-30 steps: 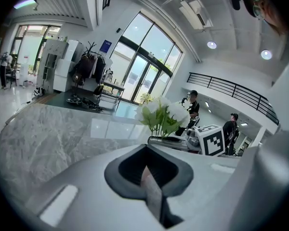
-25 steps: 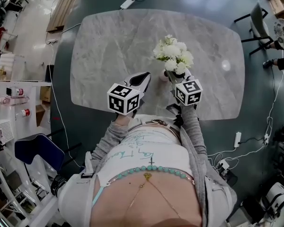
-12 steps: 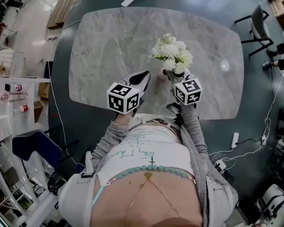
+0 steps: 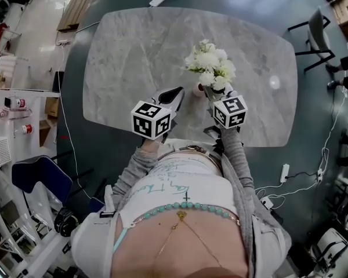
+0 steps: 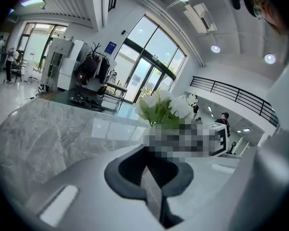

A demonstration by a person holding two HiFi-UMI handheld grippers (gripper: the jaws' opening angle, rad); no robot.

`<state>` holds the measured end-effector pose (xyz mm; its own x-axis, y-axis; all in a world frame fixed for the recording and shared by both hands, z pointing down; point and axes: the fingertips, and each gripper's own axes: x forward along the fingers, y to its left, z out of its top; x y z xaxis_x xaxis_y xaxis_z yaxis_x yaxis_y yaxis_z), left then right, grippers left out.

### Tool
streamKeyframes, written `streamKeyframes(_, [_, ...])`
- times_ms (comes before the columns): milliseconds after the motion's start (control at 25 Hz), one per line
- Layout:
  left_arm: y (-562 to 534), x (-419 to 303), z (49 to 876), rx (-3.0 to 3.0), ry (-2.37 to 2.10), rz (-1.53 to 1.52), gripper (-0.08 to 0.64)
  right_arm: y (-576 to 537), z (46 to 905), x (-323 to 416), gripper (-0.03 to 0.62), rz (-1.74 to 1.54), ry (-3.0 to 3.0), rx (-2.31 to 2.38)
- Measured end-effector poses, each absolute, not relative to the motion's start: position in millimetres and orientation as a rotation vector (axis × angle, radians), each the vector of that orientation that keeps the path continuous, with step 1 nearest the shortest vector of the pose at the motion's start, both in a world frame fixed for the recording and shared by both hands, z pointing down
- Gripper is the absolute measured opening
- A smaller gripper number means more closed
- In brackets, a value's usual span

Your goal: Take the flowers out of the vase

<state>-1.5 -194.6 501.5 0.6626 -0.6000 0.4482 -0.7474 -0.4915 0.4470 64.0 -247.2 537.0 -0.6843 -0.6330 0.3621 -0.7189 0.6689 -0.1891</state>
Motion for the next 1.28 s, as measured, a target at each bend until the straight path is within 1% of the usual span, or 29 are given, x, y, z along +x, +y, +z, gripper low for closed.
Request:
streamKeyframes(600, [-197, 10, 500, 2.258, -1.035, 0.275, 0.000, -245, 519, 58, 0.037, 0.401, -2.660, 1.050])
streamKeyframes(1280, [-196, 38, 502, 2.256, -1.027, 0.283, 0.000, -242, 487, 75, 0.038, 0.364, -2.726, 1.026])
